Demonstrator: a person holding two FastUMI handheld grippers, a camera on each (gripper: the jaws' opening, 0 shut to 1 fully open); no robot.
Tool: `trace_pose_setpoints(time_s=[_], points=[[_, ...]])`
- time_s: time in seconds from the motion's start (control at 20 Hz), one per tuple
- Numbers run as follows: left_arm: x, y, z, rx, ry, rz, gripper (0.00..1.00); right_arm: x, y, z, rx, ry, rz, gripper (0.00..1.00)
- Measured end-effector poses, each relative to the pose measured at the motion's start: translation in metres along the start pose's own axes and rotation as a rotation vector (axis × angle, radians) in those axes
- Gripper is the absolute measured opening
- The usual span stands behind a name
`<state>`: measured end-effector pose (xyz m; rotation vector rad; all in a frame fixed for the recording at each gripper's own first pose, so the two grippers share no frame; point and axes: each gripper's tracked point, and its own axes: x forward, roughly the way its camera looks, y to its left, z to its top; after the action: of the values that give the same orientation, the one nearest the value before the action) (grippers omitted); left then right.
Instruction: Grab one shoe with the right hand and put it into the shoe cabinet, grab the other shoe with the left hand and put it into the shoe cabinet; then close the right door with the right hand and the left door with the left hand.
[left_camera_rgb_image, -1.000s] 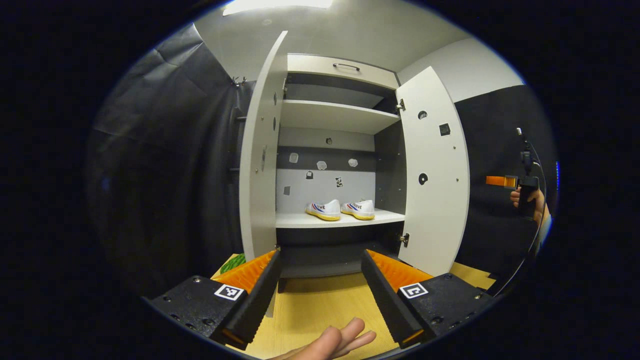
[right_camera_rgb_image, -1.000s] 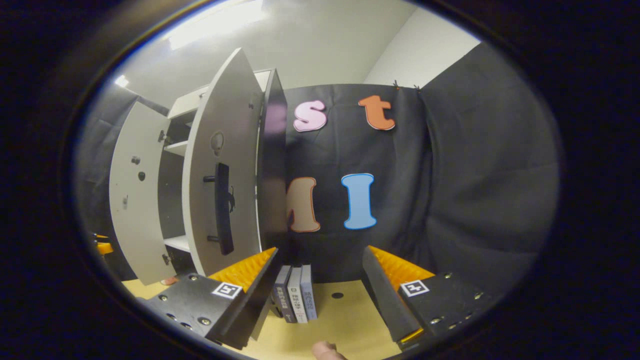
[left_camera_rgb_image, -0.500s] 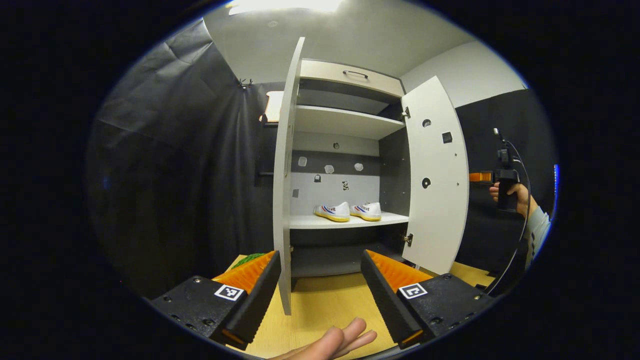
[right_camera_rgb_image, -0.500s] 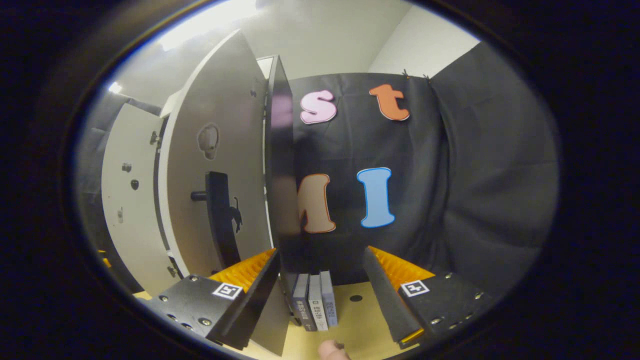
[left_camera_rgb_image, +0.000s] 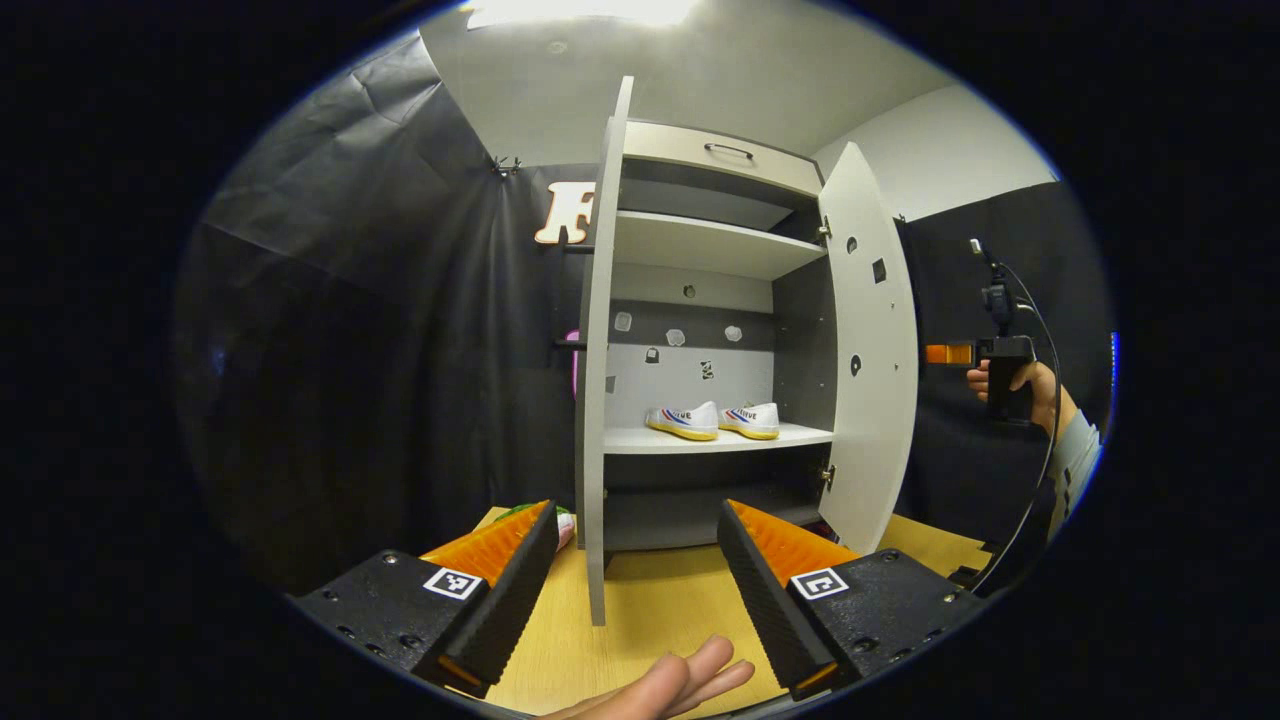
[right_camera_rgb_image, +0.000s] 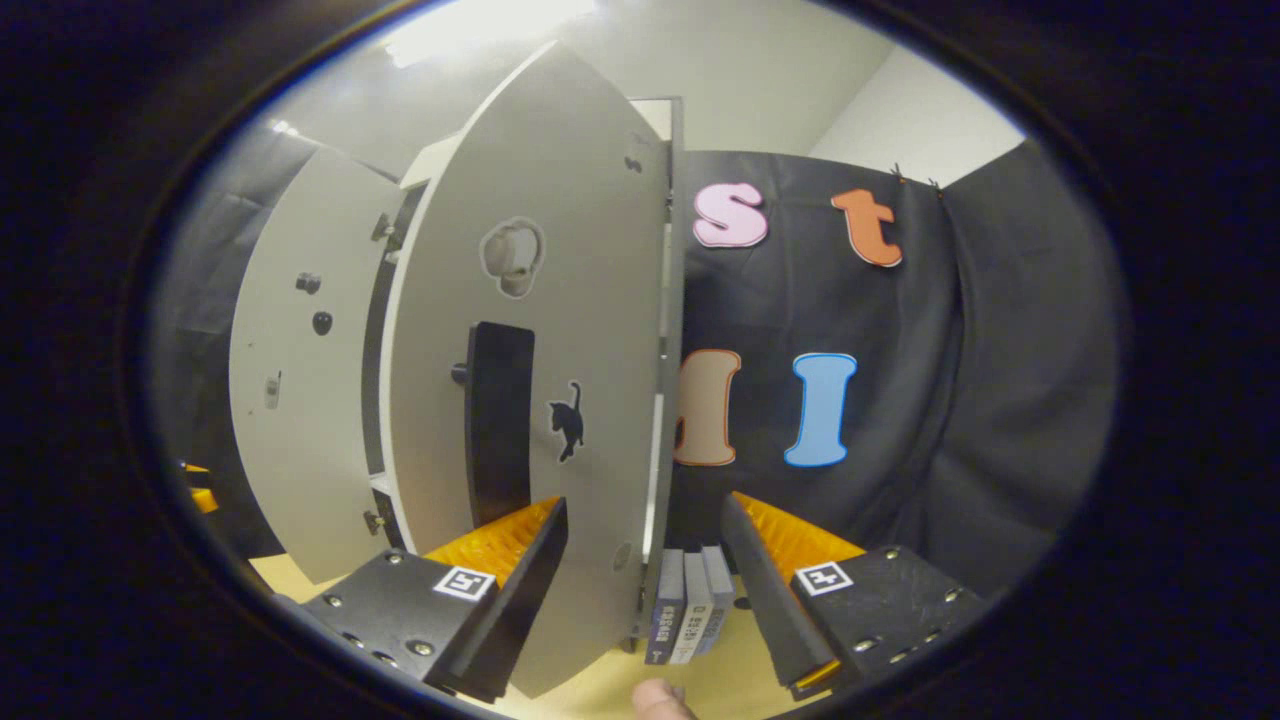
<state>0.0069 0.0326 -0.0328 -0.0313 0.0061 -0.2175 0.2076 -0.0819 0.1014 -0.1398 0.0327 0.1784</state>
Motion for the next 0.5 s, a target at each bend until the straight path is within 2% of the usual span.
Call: trace_pose_setpoints(time_s=[0.05, 0.2, 0.35, 0.5], points=[[0.0, 0.001, 0.001, 0.0, -0.003, 0.002, 0.96, 0.002, 0.009, -0.001, 0.0, 0.006, -0.004, 0.94], [-0.004, 0.01, 0.001, -0.002, -0.006, 0.02, 0.96, 0.009, 0.039, -0.005, -0.02, 0.036, 0.002, 0.94], [-0.005, 0.019, 0.0, -0.002, -0.004, 0.038, 0.96, 0.015, 0.074, -0.015, -0.054, 0.059, 0.034, 0.95], [-0.003, 0.03, -0.007, -0.004, 0.019, 0.057, 0.96, 0.018, 0.09, -0.017, -0.079, 0.051, 0.004, 0.94]])
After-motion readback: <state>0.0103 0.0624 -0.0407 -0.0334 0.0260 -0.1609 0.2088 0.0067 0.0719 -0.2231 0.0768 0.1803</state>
